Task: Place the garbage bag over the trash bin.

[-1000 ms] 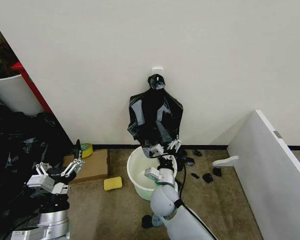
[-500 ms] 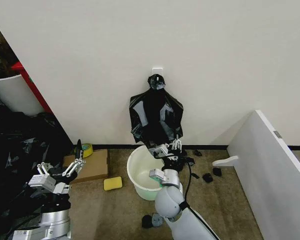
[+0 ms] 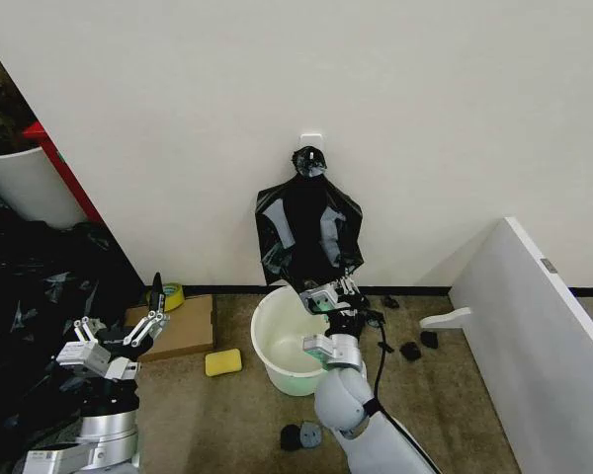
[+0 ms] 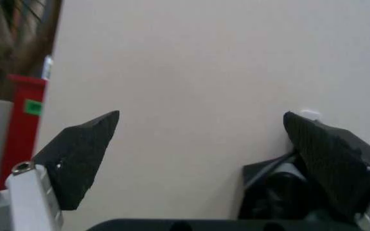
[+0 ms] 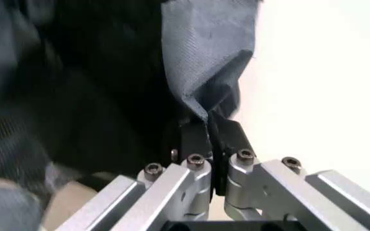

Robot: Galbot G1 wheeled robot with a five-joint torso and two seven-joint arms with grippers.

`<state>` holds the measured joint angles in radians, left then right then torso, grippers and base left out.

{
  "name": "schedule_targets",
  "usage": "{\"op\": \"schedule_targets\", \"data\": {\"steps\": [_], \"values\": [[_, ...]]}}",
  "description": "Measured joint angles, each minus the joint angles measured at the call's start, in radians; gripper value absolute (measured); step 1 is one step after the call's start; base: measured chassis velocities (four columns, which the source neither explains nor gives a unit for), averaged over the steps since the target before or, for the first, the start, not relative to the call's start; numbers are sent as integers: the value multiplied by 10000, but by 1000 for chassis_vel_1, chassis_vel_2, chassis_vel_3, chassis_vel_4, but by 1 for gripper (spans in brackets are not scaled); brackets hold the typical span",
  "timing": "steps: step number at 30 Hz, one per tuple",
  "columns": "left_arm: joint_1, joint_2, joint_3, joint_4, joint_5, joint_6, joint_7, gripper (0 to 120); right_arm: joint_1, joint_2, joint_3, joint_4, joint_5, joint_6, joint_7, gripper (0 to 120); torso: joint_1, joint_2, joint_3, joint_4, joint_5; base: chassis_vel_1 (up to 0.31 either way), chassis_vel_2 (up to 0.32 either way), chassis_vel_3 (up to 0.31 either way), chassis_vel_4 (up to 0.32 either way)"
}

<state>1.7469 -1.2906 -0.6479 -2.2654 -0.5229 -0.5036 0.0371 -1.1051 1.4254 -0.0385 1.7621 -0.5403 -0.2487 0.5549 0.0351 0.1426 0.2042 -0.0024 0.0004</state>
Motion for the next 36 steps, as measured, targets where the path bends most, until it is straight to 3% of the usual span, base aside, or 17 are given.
{"op": "schedule_targets", "data": {"steps": [3, 4, 7, 10, 11, 14, 18, 23, 27, 36], "values": [[-184, 874, 104, -122, -985, 289, 342, 100, 31, -138, -14, 368, 1184, 677, -224, 0, 0, 0, 0, 2, -2, 0, 0, 0, 0], [-184, 874, 104, -122, -985, 289, 342, 100, 31, -138, -14, 368, 1184, 677, -224, 0, 0, 0, 0, 2, -2, 0, 0, 0, 0], [-649, 2626, 261, -2, -2194, 672, 925, 100, 73, -274, -42, 832, 2902, 1247, -375, 0, 0, 0, 0, -3, 4, 0, 0, 0, 0], [-1468, 4039, 484, 704, -2783, 964, 1367, 100, 94, -327, 5, 1075, 3769, 1729, -517, 0, 0, 0, 0, -5, -1, 0, 0, 0, 0], [-1468, 4039, 484, 704, -2783, 964, 1367, 100, 94, -327, 5, 1075, 3769, 1729, -517, 0, 0, 0, 0, -5, -1, 0, 0, 0, 0], [-2412, 5002, 573, 1722, -2840, 1202, 1905, 100, 278, -309, -114, 1051, 4215, 2231, -677, 0, 1, -1, 1, -15, -6, 0, 0, 0, 0], [-2606, 5441, 524, 2182, -2580, 1314, 2380, 100, 756, -112, -603, 686, 4518, 2695, -887, 0, 0, 0, 1, 10, 3, 0, 0, 0, 0], [-3825, 6122, 1337, 3189, -2196, 1514, 3685, 100, 1025, 175, -836, 494, 4754, 3074, -1035, 0, 1, 0, 1, -4, 2, 0, 0, 0, 0], [-4823, 6218, 2152, 4098, -1884, 1515, 4027, 100, 1041, 236, -836, 393, 4811, 3306, -1170, 0, 1, 0, 1, -5, 1, 0, 0, 0, 0], [-7407, 5751, 4043, 5673, -1185, 1504, 4163, 100, 1173, 230, -777, 194, 4798, 3392, -1301, 0, 1, 0, 0, -3, 4, 0, 0, 0, 0]]}}
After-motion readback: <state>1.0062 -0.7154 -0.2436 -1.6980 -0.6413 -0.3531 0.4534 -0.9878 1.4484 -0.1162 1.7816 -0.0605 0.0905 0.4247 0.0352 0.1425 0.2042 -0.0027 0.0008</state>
